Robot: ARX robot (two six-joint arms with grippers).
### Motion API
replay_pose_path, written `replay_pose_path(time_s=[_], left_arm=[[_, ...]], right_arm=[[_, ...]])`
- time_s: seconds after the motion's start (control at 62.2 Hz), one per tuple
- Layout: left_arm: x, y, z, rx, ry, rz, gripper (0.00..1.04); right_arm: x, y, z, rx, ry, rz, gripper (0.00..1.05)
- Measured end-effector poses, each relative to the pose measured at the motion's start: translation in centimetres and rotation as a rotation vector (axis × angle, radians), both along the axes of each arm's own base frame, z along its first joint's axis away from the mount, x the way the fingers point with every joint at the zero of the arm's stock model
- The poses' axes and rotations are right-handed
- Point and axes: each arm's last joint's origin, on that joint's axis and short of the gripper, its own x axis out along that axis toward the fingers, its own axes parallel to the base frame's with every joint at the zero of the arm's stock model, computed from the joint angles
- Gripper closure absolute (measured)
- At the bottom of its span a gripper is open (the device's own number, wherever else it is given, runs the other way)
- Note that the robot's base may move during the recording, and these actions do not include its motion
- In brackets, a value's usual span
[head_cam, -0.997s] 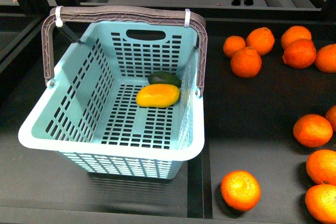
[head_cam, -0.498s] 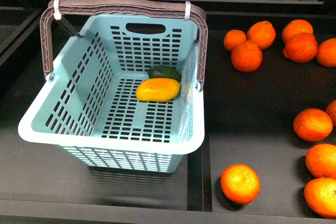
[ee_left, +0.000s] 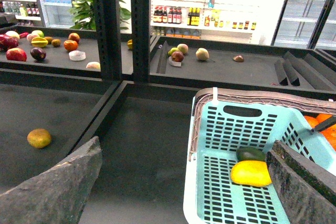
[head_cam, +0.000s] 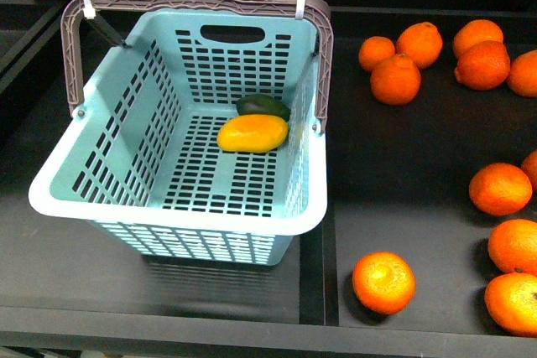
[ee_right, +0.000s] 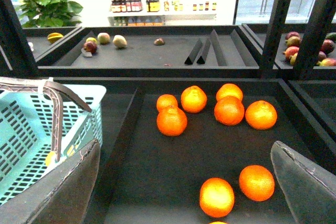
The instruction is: Pick mango and avocado into basket
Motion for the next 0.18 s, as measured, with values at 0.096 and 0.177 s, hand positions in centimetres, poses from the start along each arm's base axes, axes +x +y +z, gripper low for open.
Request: replay_pose_path(time_s=[0.096, 0.177], left_arm=[[0.0, 0.0, 0.0, 0.0, 0.0, 0.0, 0.09], [0.0, 0.0, 0.0, 0.0, 0.0, 0.0, 0.09]], right_arm=[[0.0, 0.0, 0.0, 0.0, 0.0, 0.0, 0.09], [0.0, 0.0, 0.0, 0.0, 0.0, 0.0, 0.09]])
